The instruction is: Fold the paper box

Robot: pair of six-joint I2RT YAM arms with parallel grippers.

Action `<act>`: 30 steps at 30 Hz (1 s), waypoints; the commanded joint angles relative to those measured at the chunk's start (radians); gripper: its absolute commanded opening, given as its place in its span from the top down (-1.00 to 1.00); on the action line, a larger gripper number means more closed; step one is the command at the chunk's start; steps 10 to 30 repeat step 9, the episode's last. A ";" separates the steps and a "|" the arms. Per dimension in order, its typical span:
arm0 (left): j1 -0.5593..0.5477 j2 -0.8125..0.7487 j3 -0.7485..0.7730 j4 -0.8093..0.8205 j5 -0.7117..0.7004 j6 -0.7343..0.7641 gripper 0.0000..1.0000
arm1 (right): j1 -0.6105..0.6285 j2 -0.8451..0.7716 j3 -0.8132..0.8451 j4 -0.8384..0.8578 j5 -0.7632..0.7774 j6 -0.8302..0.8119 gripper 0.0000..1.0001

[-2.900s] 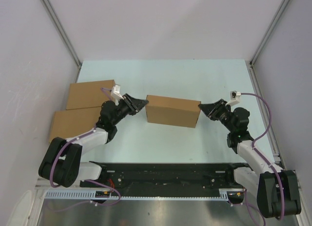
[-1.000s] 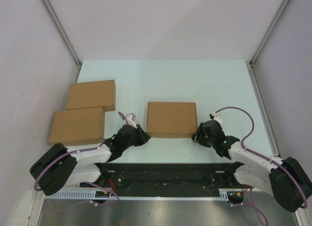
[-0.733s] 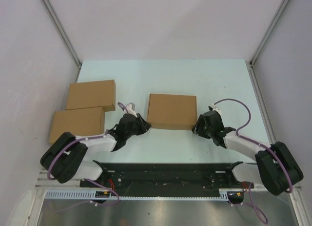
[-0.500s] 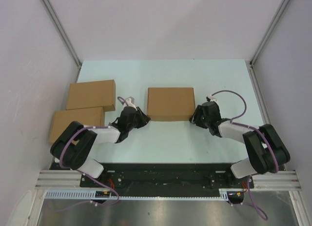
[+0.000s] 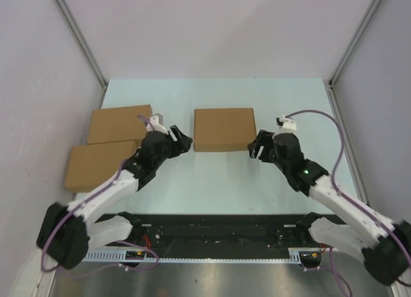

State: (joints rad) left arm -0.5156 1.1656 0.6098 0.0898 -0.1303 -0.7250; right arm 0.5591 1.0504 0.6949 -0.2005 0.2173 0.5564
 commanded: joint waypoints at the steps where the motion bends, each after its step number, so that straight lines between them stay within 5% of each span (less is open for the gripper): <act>1: -0.040 -0.224 0.034 -0.260 -0.231 0.024 -0.58 | 0.111 -0.240 0.025 -0.134 0.221 -0.044 -0.53; 2: -0.043 -0.237 0.056 -0.290 -0.262 -0.002 -0.84 | 0.113 -0.253 0.023 -0.140 0.237 -0.050 -0.73; 3: -0.043 -0.250 0.074 -0.323 -0.279 -0.025 -0.90 | 0.117 -0.262 0.023 -0.142 0.249 -0.053 -0.75; 8: -0.044 -0.256 0.149 -0.470 -0.316 -0.020 -0.84 | 0.142 -0.282 0.023 -0.139 0.255 -0.073 -0.85; 30: -0.044 -0.264 0.151 -0.469 -0.312 -0.022 -0.90 | 0.153 -0.285 0.025 -0.134 0.260 -0.076 -0.93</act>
